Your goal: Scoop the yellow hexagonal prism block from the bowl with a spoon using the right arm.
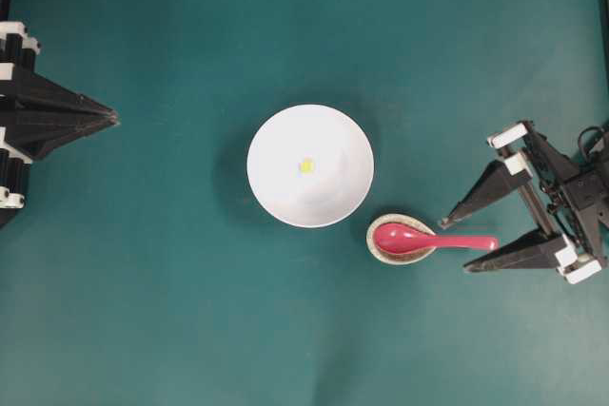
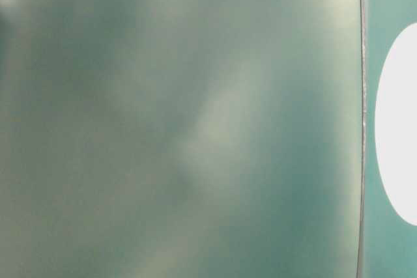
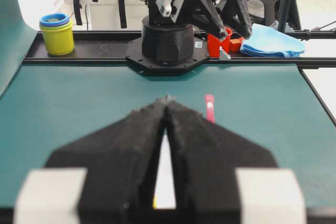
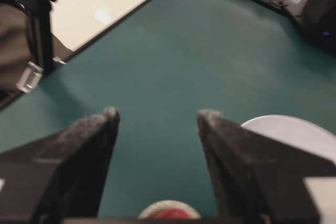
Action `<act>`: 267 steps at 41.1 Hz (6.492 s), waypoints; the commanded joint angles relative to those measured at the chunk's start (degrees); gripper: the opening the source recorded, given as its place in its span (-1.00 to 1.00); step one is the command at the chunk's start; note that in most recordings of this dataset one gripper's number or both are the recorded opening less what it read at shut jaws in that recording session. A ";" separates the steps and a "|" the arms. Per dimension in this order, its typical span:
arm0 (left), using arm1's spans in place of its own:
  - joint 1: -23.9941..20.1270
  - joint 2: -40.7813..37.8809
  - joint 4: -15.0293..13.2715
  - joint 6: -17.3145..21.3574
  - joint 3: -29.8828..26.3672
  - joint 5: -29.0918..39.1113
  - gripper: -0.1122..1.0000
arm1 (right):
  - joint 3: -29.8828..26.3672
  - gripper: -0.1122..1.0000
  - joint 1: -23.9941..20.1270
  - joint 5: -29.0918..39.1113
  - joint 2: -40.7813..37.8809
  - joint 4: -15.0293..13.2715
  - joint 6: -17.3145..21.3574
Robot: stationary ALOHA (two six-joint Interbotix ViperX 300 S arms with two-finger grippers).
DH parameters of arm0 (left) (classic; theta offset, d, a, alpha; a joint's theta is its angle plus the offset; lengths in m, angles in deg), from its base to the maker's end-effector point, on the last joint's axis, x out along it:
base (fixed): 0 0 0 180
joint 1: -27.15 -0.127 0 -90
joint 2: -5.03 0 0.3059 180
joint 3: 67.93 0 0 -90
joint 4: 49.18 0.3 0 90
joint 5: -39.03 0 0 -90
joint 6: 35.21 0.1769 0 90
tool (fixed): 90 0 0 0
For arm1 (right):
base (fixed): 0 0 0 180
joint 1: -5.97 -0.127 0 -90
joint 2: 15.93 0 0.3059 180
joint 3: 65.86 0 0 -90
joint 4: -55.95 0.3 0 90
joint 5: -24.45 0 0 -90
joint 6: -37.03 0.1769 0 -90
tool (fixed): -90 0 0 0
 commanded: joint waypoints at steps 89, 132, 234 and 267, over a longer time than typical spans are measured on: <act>-0.09 -0.53 0.18 0.00 -1.49 -0.26 -0.69 | 11.07 0.33 -25.22 -32.34 -37.88 71.02 -18.54; -0.09 -0.62 0.18 -0.09 -1.58 -0.18 -0.69 | 11.25 0.11 -30.06 -32.61 -41.66 77.52 -22.06; -0.09 -0.53 0.18 -0.09 -1.49 -0.26 -0.69 | 10.99 -0.35 -30.06 -31.90 -42.45 77.96 -27.25; -0.09 -0.53 0.18 0.00 -1.32 0.35 -0.69 | 9.67 -0.35 -22.68 -21.88 -26.63 77.96 -40.25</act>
